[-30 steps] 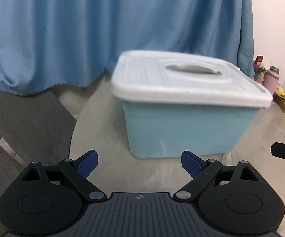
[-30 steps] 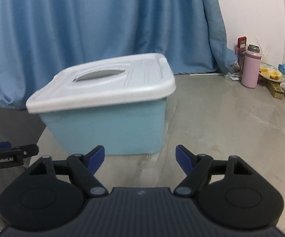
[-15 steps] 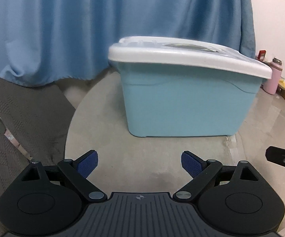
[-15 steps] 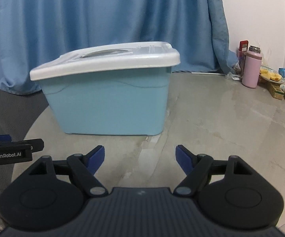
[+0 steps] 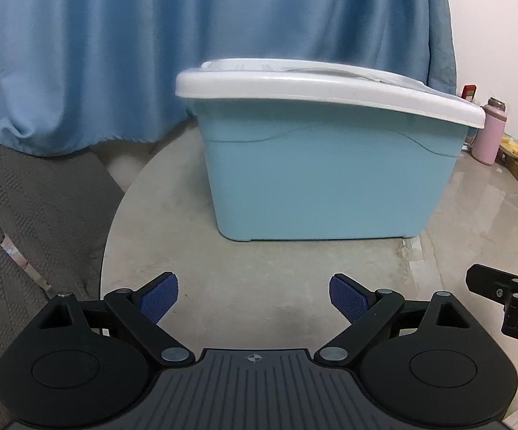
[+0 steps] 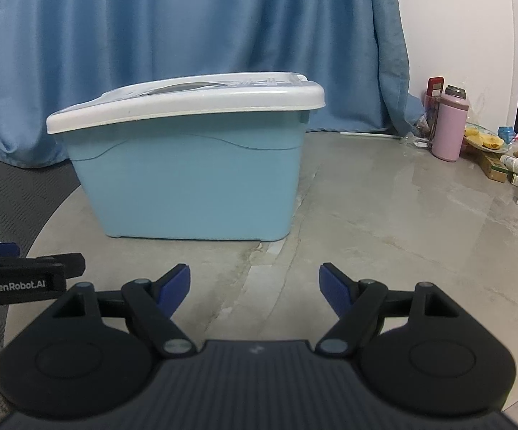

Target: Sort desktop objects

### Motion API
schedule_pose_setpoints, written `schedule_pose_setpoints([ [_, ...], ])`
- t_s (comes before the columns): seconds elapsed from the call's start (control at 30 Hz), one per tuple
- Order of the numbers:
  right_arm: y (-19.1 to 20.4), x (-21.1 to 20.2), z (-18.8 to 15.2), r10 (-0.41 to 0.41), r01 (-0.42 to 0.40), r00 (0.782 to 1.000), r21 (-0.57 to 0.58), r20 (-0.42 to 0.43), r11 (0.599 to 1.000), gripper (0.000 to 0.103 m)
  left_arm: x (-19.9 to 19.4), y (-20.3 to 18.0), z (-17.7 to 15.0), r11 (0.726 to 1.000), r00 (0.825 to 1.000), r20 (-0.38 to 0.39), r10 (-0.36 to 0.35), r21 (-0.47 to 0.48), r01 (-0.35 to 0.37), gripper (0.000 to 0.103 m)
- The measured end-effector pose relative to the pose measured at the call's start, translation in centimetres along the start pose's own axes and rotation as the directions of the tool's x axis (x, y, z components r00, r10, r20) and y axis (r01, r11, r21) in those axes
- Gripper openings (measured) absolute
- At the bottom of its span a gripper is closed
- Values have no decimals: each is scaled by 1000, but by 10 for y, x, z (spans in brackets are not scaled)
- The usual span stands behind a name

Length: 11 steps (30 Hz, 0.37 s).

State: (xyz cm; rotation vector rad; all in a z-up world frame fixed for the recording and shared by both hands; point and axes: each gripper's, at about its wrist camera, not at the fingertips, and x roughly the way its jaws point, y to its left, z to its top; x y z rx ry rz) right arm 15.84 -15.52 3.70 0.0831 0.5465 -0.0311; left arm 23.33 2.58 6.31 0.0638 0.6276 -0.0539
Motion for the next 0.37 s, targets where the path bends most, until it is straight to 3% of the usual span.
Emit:
schedule_pose_setpoints([
  [0.37, -5, 3, 0, 6, -5, 1000, 16, -12, 1000, 79, 4, 0, 1, 1000, 1000, -2, -6, -5, 6, 93],
])
